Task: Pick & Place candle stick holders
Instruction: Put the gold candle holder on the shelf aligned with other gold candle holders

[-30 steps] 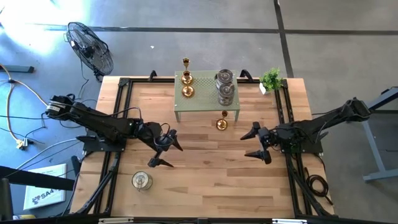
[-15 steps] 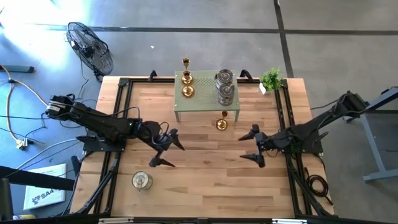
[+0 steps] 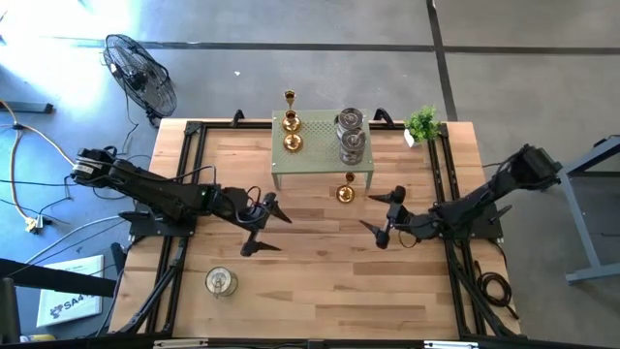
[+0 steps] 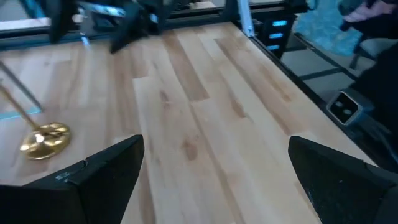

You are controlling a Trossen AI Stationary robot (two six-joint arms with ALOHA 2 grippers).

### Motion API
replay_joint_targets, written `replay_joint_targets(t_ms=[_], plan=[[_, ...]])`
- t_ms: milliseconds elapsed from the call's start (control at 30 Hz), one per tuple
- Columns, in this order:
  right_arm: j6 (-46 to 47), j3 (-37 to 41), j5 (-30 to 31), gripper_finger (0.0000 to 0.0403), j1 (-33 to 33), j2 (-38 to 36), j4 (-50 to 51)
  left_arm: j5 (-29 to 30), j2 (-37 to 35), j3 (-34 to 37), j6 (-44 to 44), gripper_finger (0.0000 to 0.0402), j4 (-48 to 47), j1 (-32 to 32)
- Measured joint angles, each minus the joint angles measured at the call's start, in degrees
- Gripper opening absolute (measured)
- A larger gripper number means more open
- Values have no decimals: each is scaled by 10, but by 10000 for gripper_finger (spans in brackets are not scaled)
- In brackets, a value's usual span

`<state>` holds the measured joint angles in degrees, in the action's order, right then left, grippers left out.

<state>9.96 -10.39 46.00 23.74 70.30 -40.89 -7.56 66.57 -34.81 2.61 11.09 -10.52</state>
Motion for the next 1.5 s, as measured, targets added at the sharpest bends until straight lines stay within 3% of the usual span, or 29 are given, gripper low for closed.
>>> replay_joint_targets(t_ms=[267,733,1033,1500], plan=[[-3,-8,12,385,-39,130,-126,11,0,0,-19,392,52,0],[-60,-126,10,385,-115,292,-130,13,0,0,-24,392,47,0],[-59,-135,33,385,-143,303,-130,13,0,0,-24,392,33,0],[-59,-135,12,365,-183,303,-130,12,0,0,-25,392,42,0]])
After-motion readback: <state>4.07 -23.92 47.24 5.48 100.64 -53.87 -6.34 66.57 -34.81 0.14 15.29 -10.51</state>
